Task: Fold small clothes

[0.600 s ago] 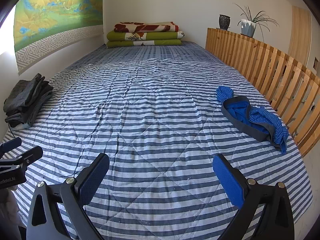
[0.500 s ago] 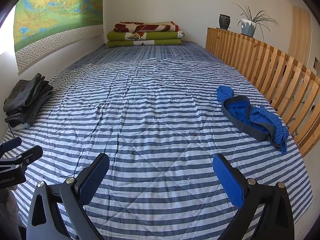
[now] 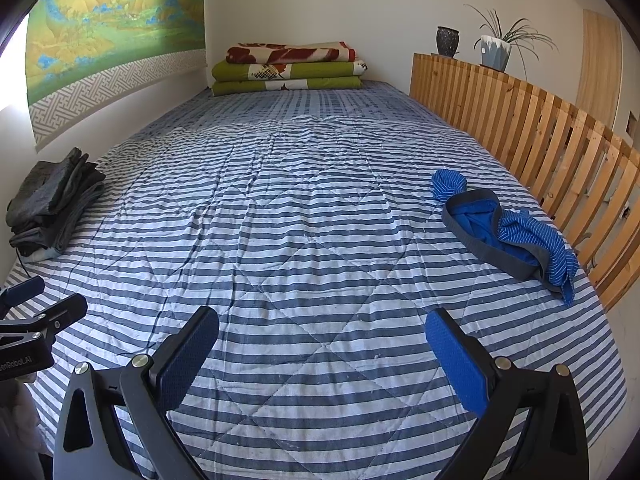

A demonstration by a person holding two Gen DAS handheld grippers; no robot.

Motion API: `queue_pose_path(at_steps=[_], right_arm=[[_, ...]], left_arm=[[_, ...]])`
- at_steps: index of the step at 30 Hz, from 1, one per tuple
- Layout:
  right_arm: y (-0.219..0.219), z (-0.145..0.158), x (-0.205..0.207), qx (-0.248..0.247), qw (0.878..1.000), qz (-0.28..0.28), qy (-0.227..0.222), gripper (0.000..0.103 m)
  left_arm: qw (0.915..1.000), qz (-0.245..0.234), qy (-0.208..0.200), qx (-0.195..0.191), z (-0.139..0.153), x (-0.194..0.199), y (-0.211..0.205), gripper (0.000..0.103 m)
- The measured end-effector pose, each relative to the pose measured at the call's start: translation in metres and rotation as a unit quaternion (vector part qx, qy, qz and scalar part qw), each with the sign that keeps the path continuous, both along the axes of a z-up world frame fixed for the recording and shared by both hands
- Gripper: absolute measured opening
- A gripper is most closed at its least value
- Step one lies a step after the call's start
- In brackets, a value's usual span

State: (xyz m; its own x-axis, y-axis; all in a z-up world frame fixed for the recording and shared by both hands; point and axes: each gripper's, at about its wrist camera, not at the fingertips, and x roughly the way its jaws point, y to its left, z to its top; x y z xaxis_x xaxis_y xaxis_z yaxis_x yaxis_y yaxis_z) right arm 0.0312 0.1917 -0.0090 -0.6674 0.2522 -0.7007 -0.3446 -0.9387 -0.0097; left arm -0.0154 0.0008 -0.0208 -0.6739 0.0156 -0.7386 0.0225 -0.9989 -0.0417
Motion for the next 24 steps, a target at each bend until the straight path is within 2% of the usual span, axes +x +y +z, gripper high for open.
queue_pose_path(at_steps=[24], right_arm=[[-0.0022, -0.0024, 0.0001, 0.000, 1.000, 0.000, -0.002, 0.102]], left_arm=[[1.0000, 0.001, 0.000, -0.002, -0.0002, 0.0016, 0.0013, 0.102]])
